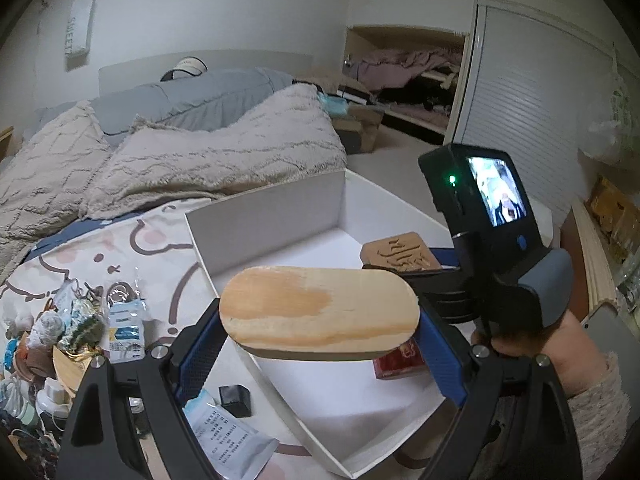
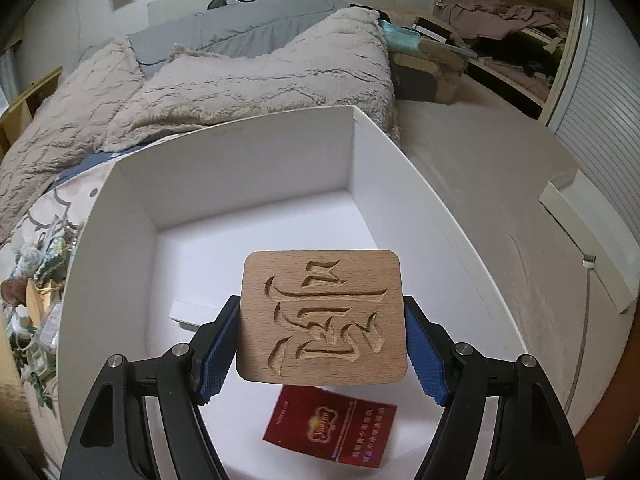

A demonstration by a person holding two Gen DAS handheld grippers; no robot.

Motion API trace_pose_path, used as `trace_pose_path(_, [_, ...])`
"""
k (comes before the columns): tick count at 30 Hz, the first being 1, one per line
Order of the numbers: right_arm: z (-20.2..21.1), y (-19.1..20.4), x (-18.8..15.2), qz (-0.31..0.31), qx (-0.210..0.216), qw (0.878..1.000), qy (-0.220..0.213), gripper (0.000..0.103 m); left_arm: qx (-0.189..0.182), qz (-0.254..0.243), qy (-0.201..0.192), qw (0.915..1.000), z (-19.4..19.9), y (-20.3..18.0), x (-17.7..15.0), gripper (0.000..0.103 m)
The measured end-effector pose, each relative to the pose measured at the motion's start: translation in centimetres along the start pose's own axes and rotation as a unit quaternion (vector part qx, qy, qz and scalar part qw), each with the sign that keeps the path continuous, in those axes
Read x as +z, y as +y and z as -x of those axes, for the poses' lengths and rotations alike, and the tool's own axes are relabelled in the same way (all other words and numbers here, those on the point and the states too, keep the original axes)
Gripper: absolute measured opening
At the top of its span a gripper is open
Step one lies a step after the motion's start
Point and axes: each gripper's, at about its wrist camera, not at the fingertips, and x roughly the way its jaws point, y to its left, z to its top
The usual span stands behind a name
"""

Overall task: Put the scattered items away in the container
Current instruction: 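Lift the wooden piece and carved plaque and carry both over the shoe box, then open the right gripper to drop the plaque while the left gripper releases the wooden piece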

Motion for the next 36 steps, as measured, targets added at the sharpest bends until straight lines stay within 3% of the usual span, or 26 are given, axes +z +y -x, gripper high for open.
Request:
trace_pose_path(15, [-0.5, -0.4, -0.2, -0.003, 0.005, 1.0, 0.024, 0.077, 0.0, -0.04, 0.034, 0.9986, -1.7, -1.6, -1.0, 0.09])
trace_pose_path(18, [-0.6, -0.6, -0.1, -0.006, -0.014, 1.0, 0.027, 0.077, -0.006, -0.038, 0.04, 0.9985, -1.9, -1.6, -1.1, 0.09])
trace_pose_path(36, [2.3, -1.8, -0.6, -0.018, -0.025, 0.999, -0.018, 0.078, -0.006, -0.055, 0.086, 0.9948, -5.0, -2.3, -1.3, 0.09])
